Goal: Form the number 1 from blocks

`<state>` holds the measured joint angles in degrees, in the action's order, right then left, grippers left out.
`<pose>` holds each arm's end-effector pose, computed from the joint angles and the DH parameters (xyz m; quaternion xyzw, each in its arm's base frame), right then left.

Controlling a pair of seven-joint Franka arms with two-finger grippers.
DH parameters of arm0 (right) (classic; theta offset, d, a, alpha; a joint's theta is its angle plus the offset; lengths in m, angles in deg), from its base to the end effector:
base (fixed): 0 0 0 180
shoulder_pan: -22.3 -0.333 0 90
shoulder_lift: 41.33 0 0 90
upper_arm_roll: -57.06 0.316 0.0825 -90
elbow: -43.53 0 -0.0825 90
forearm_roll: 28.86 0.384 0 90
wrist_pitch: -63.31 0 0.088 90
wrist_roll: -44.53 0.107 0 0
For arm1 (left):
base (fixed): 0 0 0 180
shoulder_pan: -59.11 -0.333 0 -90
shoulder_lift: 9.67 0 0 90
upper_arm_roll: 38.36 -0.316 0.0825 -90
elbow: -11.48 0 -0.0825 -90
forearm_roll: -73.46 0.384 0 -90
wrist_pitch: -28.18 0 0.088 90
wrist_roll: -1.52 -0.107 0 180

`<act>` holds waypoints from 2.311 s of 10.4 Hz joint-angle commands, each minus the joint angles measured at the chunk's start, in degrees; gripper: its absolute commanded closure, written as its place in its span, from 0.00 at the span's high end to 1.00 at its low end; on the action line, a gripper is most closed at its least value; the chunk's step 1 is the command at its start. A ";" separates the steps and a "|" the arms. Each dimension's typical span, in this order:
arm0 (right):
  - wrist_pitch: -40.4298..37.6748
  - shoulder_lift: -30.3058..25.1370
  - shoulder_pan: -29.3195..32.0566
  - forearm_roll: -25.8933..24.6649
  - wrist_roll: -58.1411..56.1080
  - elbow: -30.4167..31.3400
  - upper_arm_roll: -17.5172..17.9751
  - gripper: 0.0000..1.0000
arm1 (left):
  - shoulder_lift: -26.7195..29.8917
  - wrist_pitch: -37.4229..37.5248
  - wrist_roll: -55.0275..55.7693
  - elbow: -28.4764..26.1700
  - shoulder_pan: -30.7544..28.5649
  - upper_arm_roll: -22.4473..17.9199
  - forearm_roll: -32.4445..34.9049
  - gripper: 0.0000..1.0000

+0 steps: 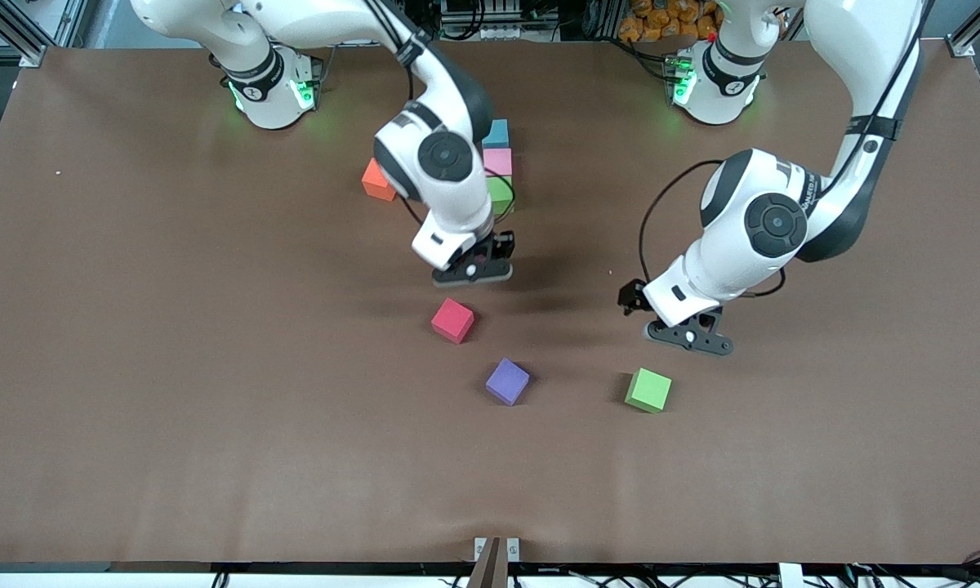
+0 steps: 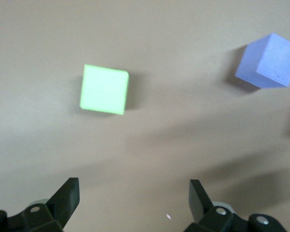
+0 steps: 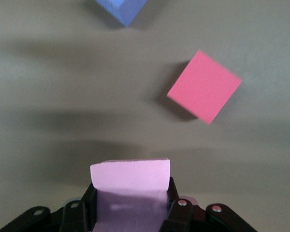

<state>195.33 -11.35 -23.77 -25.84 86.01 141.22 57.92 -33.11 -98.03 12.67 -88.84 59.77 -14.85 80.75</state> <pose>0.4641 0.4965 0.2962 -0.9986 -0.0295 -0.0105 0.0436 0.6122 -0.2428 0.3615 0.9903 -0.1305 0.0299 0.0371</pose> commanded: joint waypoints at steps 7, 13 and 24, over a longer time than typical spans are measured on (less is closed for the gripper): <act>17.21 -1.42 -8.06 -1.18 8.79 14.97 -0.24 0.00 | -17.50 -8.07 -6.00 14.63 6.37 -8.55 3.96 1.00; 17.75 -1.33 -9.04 -1.27 9.85 15.95 -0.33 0.00 | -19.88 -10.27 -12.30 14.02 6.64 -9.28 4.75 1.00; 18.45 -2.04 -11.94 -1.35 11.60 17.97 -0.42 0.00 | -21.03 -11.16 -9.68 12.97 7.61 -9.19 6.34 0.00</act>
<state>212.91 -11.39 -34.38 -26.02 95.71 156.23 57.94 -54.04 -108.21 1.19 -75.54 66.49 -23.66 86.56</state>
